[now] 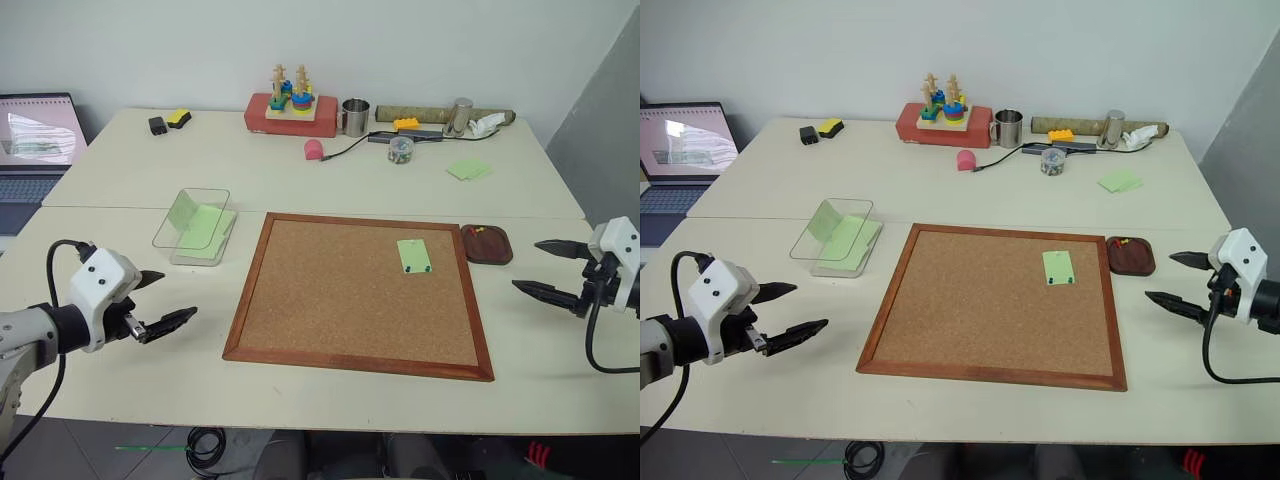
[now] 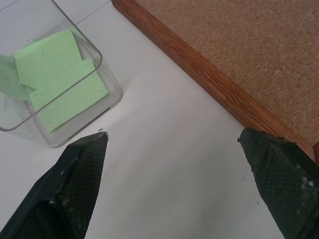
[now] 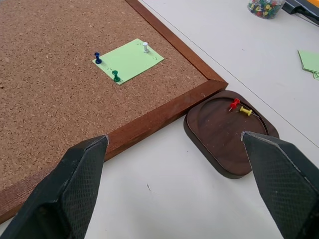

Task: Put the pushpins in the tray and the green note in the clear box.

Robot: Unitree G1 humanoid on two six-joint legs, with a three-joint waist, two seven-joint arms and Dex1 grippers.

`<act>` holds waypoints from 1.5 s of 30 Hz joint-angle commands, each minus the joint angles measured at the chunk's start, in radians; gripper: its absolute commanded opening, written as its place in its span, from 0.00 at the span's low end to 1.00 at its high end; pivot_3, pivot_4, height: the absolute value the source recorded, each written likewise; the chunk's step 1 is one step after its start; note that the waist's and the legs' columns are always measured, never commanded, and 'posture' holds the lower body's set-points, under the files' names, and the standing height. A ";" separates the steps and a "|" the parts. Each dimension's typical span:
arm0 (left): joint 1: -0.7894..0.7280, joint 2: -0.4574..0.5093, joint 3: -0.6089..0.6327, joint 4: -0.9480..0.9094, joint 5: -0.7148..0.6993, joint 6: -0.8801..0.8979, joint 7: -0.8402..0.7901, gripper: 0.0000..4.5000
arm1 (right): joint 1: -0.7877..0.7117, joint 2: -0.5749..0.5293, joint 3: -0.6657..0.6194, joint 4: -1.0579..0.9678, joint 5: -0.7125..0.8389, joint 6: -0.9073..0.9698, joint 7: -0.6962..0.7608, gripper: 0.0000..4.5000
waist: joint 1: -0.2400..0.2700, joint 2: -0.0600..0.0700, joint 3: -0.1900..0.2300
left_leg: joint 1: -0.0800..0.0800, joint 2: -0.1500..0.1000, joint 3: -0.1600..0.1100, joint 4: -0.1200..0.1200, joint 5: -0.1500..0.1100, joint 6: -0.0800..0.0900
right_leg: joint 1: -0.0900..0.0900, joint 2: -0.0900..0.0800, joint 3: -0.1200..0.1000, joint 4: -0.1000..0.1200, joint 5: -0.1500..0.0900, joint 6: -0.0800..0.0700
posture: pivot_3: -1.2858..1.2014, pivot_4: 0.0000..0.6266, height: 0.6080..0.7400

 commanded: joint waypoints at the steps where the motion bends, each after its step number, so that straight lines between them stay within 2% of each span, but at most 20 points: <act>1: -0.011 -0.013 0.019 -0.013 -0.017 -0.009 -0.011 0.99 | -0.006 -0.019 -0.040 -0.008 -0.004 -0.021 0.000 1.00 | 0.000 0.000 0.000 | 0.000 0.000 0.000 0.000 0.000 0.000 | 0.000 0.000 0.000 0.000 0.000 0.000 | 0.52 0.24 1.00; 18: -0.013 -0.055 0.020 -0.031 0.001 0.005 0.042 0.99 | -0.009 -0.023 -0.027 0.028 -0.031 -0.065 0.026 1.00 | 0.000 0.000 0.000 | 0.000 0.000 0.000 0.000 0.000 0.000 | 0.000 0.000 0.000 0.000 0.000 0.000 | 0.52 0.24 1.00; 27: -0.038 -0.084 0.029 -0.012 -0.004 -0.056 0.040 0.99 | -0.010 -0.014 -0.027 0.018 -0.031 -0.079 0.020 1.00 | 0.000 0.000 0.000 | 0.000 0.000 0.000 0.000 0.000 0.000 | 0.000 0.000 0.000 0.000 0.000 0.000 | 0.52 0.24 1.00; 32: -0.056 -0.076 0.002 -0.022 -0.014 -0.033 0.032 0.99 | 0.008 -0.012 -0.035 0.004 -0.027 -0.084 0.017 1.00 | 0.000 0.000 0.000 | 0.000 0.000 0.000 0.000 0.000 0.000 | 0.000 0.000 0.000 0.000 0.000 0.000 | 0.52 0.24 1.00; 37: -0.140 -0.087 -0.066 -0.056 -0.050 -0.006 0.017 0.99 | 0.031 0.002 -0.050 -0.041 0.001 -0.058 0.006 1.00 | 0.000 0.000 0.000 | 0.000 -0.001 0.000 0.001 0.000 0.000 | 0.000 0.000 0.000 0.001 0.000 0.000 | 0.52 0.24 1.00; 38: -0.154 -0.090 -0.080 -0.060 -0.052 -0.005 0.018 0.92 | 0.037 0.007 -0.054 -0.053 0.010 -0.046 0.003 1.00 | 0.001 0.000 0.000 | 0.000 -0.001 0.000 0.001 0.000 0.000 | 0.000 0.000 0.000 0.001 0.000 0.000 | 0.52 0.24 1.00; 45: -0.295 -0.204 -0.320 -0.158 -0.049 0.037 0.040 0.59 | 0.058 0.047 -0.057 -0.172 0.059 0.033 -0.032 1.00 | 0.002 0.000 0.000 | 0.000 -0.003 -0.001 0.001 0.000 0.000 | 0.001 0.000 0.000 0.001 0.001 0.001 | 0.52 0.24 1.00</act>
